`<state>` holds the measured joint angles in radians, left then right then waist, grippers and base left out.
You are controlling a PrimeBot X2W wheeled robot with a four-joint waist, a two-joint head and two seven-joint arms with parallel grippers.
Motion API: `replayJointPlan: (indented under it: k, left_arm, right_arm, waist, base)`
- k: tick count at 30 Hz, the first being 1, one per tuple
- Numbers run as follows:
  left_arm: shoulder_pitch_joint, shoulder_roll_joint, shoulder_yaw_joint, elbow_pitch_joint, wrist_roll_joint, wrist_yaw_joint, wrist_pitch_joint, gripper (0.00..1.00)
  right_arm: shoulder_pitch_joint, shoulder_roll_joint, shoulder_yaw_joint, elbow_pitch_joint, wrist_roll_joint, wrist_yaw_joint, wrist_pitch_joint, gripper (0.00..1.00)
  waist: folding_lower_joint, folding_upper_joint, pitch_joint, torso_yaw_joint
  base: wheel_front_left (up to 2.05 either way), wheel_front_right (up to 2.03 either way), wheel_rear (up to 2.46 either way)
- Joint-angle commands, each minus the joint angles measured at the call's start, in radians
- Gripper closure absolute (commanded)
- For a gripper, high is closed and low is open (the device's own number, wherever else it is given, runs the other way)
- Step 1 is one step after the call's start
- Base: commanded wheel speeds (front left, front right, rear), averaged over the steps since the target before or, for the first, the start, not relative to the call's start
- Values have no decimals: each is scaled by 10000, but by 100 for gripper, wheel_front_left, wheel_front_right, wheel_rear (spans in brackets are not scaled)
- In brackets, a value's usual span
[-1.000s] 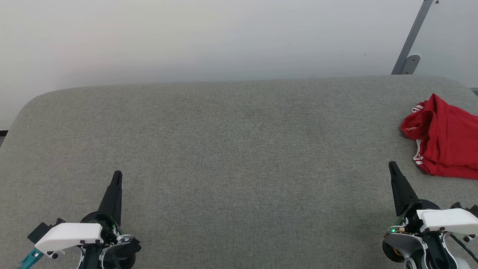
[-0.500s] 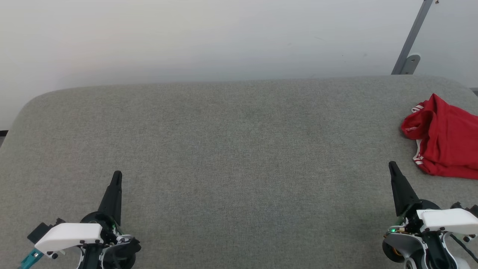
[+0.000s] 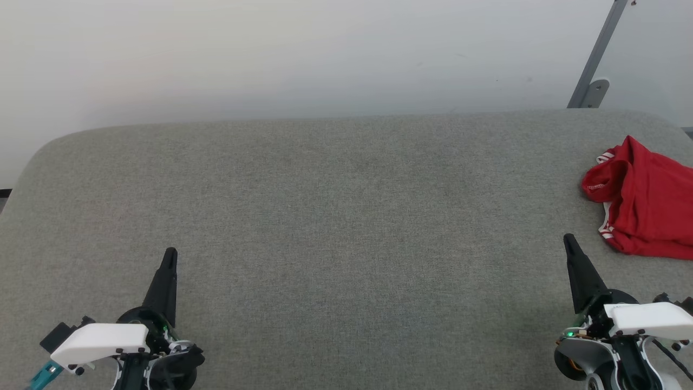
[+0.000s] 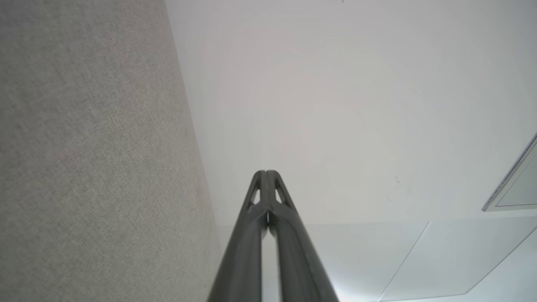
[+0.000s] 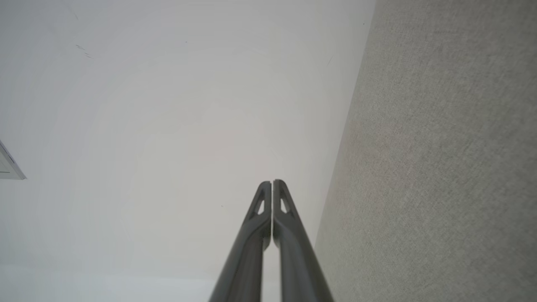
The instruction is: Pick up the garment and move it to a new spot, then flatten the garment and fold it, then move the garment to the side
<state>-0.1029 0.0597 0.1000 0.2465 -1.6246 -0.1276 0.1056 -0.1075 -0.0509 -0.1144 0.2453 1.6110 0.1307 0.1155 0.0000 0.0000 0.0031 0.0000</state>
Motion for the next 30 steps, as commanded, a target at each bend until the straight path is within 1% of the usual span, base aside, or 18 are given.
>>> replayJointPlan:
  k: [1, 30]
  left_arm:
    - [-124, -13, 31, 1, 35, -56, 10, 100]
    - [-130, -46, 75, 3, 62, -56, 59, 100]
  right_arm:
    - [-49, 14, -4, 7, 26, 0, 15, 100]
    - [-50, 17, -8, 7, 23, 0, 17, 100]
  waist:
    - [0, 0, 0, 0]
    - [0, 0, 0, 0]
  base:
    - [0, 0, 0]
    - [0, 0, 0]
